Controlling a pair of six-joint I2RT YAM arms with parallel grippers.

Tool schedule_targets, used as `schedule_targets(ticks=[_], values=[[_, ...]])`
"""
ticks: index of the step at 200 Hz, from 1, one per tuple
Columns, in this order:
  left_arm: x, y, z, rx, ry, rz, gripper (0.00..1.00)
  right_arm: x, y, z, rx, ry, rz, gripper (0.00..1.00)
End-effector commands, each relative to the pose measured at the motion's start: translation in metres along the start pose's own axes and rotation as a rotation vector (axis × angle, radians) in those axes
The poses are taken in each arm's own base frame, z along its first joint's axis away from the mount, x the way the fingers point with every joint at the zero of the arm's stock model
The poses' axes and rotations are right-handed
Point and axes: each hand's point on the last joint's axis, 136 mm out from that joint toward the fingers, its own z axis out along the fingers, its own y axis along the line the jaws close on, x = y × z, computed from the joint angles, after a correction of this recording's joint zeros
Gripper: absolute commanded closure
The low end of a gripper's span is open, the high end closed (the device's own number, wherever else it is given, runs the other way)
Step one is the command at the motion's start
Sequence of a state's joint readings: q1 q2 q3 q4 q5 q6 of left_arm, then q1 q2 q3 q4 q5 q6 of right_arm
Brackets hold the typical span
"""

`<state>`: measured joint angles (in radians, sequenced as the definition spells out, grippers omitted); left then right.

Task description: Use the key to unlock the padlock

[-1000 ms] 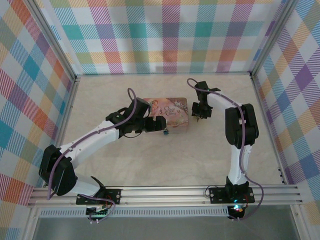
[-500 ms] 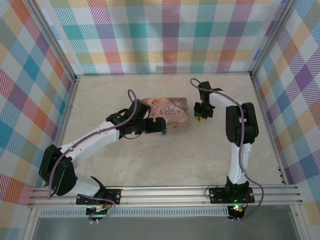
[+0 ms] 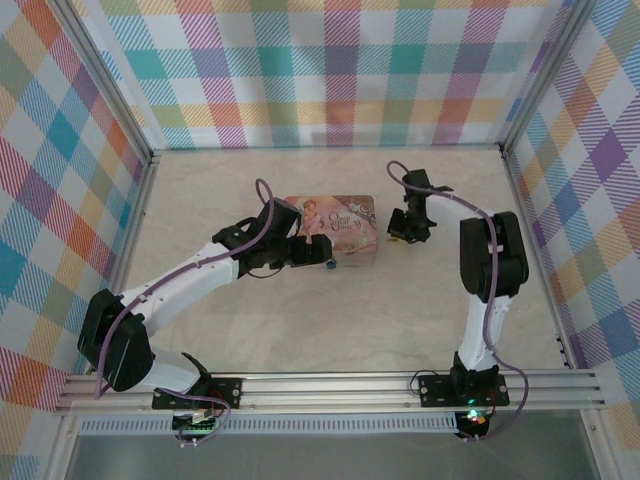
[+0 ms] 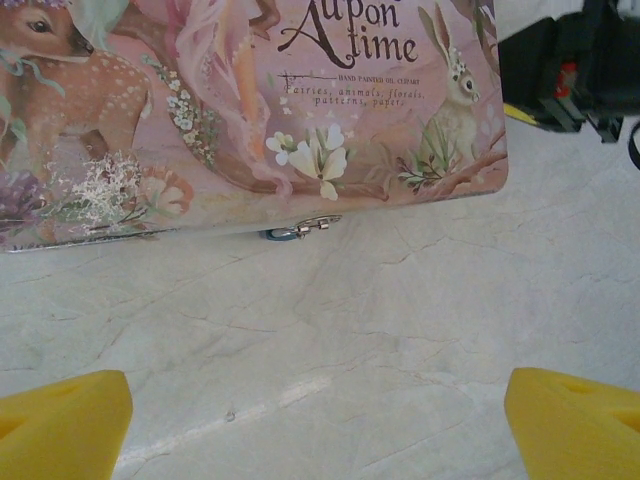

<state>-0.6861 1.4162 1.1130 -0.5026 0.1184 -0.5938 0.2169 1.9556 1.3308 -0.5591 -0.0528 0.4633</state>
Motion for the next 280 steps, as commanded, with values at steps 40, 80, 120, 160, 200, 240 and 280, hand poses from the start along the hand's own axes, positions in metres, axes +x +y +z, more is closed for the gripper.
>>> schedule_targets(ticks=[40, 80, 120, 160, 200, 240, 280], values=[[-0.008, -0.016, -0.016, 0.052, -0.042, -0.002, 0.02, -0.005, 0.035, -0.105, -0.229, -0.239, -0.023, 1.00], [-0.026, -0.044, -0.035, 0.154, -0.097, 0.030, 0.02, 0.013, 0.057, -0.178, -0.401, -0.365, -0.087, 1.00], [-0.037, -0.087, -0.058, 0.356, -0.136, 0.080, 0.31, 0.051, 0.087, -0.234, -0.572, -0.482, -0.242, 1.00], [-0.042, -0.123, -0.080, 0.572, -0.169, 0.095, 0.39, 0.093, 0.115, -0.259, -0.667, -0.545, -0.365, 1.00], [-0.034, -0.136, -0.091, 0.676, -0.191, 0.115, 0.48, 0.113, 0.129, -0.264, -0.693, -0.562, -0.383, 1.00], [-0.022, -0.140, -0.085, 0.669, -0.162, 0.146, 0.51, 0.117, 0.136, -0.266, -0.732, -0.570, -0.335, 1.00], [-0.015, -0.148, -0.084, 0.674, -0.151, 0.175, 0.58, 0.119, 0.142, -0.270, -0.753, -0.570, -0.318, 1.00]])
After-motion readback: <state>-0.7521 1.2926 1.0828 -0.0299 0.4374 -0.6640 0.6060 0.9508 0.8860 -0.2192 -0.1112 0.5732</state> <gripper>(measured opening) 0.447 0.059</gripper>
